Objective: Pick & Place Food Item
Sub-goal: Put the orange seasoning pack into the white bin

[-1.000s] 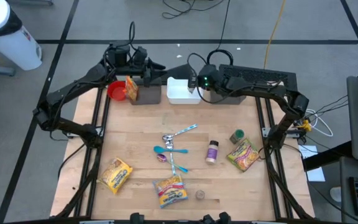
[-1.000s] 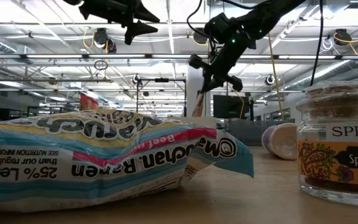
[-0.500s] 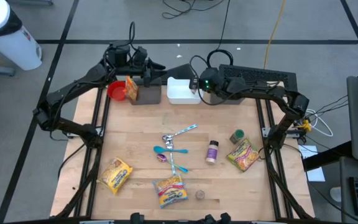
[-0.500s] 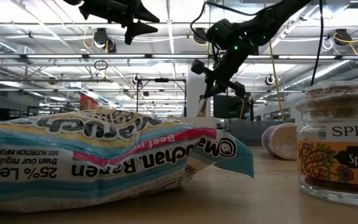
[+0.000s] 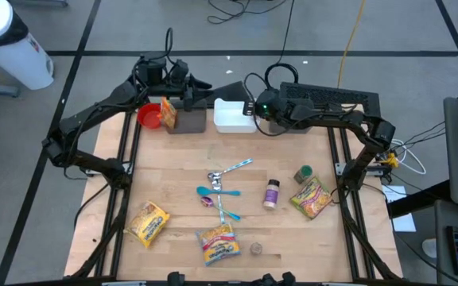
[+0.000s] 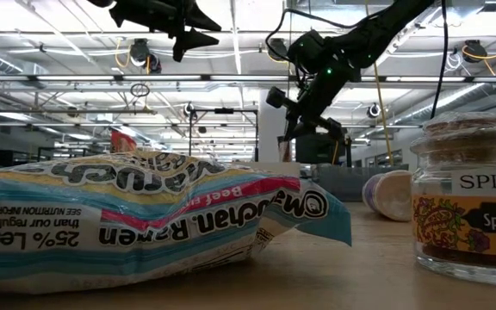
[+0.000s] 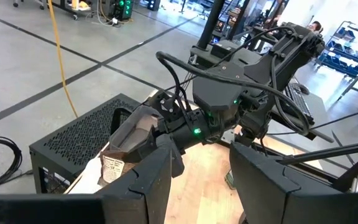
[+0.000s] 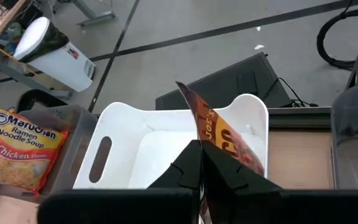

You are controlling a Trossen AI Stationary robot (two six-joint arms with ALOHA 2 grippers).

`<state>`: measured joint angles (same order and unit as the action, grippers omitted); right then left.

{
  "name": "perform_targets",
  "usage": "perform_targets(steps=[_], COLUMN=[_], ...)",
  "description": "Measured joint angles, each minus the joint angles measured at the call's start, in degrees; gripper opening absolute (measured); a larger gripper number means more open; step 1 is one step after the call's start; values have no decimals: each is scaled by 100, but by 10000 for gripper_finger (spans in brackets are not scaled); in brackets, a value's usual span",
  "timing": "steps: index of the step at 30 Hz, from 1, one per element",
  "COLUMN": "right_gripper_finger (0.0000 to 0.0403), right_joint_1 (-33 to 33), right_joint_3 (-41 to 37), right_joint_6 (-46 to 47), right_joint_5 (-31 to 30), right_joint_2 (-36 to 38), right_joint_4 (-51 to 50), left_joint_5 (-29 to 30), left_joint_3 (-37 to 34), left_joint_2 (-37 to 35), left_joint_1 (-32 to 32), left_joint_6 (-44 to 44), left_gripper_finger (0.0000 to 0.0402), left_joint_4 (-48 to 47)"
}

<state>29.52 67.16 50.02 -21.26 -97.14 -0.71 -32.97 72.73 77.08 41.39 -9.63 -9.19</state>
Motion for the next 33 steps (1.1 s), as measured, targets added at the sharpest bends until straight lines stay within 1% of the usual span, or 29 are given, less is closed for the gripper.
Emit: perform_targets(steps=[4,9,13,15,33], right_gripper_finger=[0,0,0,0,0], right_joint_1=[2,-33,-35,-35,4], right_joint_3=[-4,182,199,199,201], right_joint_6=[15,-2,-22,-84,-122], right_joint_5=[174,177,139,1,2], right_joint_2=[-328,-595,-606,-606,-604], right_joint_4=[273,365,325,203,-70], left_joint_5=[0,-16,-47,-54,-76], left_joint_3=[0,0,2,2,2], left_joint_2=[0,0,0,0,0], left_joint_1=[-9,-26,-28,-28,-27], left_joint_6=[0,-12,-53,-48,48], left_gripper_finger=[170,170,170,170,170], left_joint_4=[0,-21,-115,-153,-175])
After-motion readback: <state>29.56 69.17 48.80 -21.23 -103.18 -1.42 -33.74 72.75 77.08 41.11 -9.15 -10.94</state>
